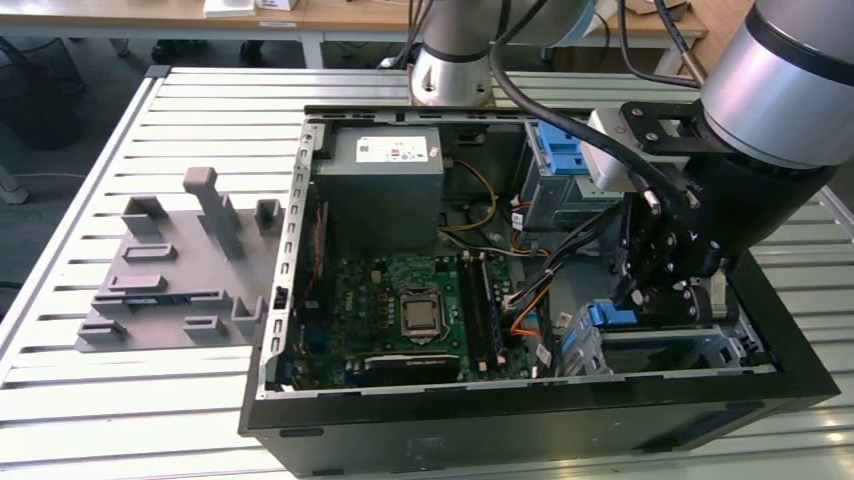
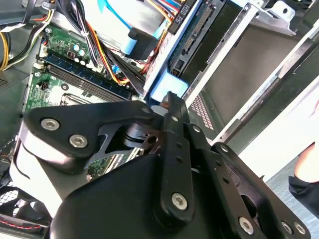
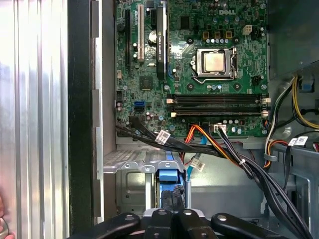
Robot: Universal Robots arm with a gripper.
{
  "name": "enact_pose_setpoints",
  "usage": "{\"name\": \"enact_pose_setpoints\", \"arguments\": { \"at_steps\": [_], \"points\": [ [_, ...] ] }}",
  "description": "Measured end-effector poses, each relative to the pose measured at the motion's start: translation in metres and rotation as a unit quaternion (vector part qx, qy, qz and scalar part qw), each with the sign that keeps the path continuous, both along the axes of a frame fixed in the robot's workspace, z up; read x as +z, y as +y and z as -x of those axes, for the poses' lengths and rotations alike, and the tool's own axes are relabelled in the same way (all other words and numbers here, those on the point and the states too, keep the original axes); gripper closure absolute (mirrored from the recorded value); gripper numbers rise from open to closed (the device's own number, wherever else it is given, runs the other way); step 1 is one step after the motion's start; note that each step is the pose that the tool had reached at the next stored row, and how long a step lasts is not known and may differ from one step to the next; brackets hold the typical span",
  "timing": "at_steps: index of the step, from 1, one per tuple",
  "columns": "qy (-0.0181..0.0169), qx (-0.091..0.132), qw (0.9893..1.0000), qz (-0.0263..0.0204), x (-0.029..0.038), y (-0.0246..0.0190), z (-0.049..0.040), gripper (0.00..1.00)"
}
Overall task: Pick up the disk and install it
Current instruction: 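Insert the disk into the insertion slot, then insert the first disk wire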
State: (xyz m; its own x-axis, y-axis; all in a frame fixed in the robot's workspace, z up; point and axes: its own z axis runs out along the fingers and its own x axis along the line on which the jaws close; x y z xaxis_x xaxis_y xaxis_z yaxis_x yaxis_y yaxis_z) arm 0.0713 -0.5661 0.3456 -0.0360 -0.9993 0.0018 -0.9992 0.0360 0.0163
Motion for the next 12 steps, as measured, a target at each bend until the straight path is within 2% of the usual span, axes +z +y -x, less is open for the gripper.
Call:
{"name": "enact_pose_setpoints", "arguments": {
  "at_steps": [12],
  "points": [
    [0.0000,0.000,1.0000,0.0000,-0.0002,0.0000,0.0000,0.89]
  ]
}}
